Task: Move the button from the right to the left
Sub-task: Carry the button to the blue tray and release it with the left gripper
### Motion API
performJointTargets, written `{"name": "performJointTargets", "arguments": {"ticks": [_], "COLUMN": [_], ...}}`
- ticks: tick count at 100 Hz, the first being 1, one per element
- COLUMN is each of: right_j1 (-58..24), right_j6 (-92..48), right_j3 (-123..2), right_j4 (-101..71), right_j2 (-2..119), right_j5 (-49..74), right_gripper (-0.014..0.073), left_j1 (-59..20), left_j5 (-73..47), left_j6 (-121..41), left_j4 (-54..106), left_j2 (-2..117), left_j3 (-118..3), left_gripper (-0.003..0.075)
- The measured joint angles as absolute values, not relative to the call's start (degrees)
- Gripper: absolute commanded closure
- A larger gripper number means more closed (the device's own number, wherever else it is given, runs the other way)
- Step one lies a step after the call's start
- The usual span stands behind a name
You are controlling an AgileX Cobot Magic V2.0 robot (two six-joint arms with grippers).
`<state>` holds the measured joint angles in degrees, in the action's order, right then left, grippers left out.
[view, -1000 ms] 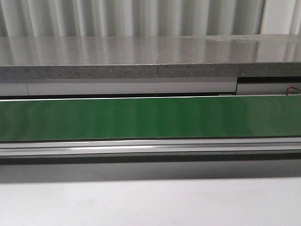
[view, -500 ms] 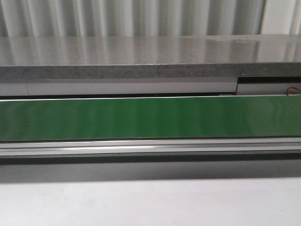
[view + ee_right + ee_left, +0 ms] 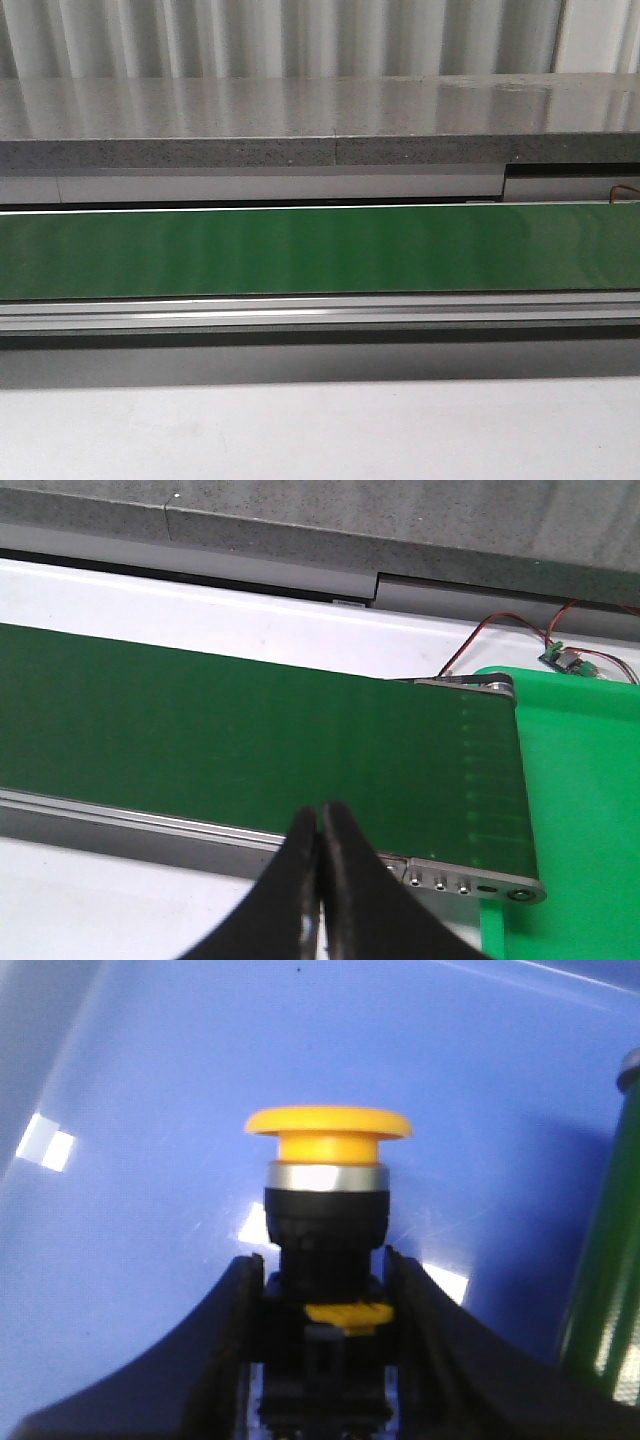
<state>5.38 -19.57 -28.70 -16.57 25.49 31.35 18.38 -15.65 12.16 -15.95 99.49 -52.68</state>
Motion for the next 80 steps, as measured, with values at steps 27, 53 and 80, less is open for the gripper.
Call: {"name": "performJointTargets", "arguments": {"ticks": [27, 53, 80], "right_j1": [5.38, 5.38, 5.38], "right_j6": [-19.57, -19.57, -19.57], "right_j3": [-28.70, -28.70, -28.70], "right_j4": [-16.57, -16.57, -16.57], "right_j2": [25.49, 25.49, 25.49], "right_j5": [31.35, 31.35, 31.35], "right_gripper": [0.0661, 0.0661, 0.0661], "left_j1": [18.38, 18.38, 18.38], "left_j5": [-15.57, -15.57, -14.61], "left_j6": [12.16, 12.16, 12.16], "left_j4": [-15.25, -15.11, -14.97], "left_j2": [99.49, 99.49, 94.08], "left_j3": [-52.68, -52.83, -52.83], "left_gripper": [0.0326, 0.0289, 0.0290]}}
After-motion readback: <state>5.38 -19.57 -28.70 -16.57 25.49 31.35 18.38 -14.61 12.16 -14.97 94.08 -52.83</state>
